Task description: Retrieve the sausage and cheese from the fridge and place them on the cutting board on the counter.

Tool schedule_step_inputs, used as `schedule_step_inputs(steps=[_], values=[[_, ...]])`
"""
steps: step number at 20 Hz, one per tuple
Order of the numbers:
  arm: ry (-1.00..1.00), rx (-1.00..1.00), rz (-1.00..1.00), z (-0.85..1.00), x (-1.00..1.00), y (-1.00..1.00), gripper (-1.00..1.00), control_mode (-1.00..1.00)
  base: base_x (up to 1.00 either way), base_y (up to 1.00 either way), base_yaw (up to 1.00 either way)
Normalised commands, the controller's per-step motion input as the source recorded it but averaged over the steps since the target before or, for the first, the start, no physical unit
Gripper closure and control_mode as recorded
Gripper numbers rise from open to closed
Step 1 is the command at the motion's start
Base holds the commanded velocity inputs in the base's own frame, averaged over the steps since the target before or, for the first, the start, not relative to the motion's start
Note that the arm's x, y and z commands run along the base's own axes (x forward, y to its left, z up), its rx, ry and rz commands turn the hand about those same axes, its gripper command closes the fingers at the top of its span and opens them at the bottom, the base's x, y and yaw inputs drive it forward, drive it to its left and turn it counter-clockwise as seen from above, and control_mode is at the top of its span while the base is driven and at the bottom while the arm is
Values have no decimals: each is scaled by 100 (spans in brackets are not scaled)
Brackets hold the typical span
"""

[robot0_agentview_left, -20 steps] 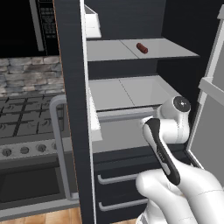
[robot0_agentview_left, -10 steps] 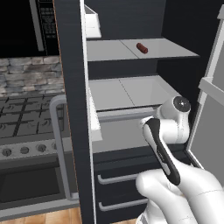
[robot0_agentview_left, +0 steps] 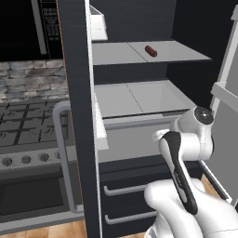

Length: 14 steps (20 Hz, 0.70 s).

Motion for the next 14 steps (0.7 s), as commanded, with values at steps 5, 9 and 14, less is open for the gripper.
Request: schedule_step_inputs(steps=[5,9,14], values=[[1,-1,-4,-10,-33,5,100,-100,0,0,0],[-1,0,0,0,-2,0,100,-100,0,0,0],[0,0,0,0,0,0,100,-100,0,0,0]])
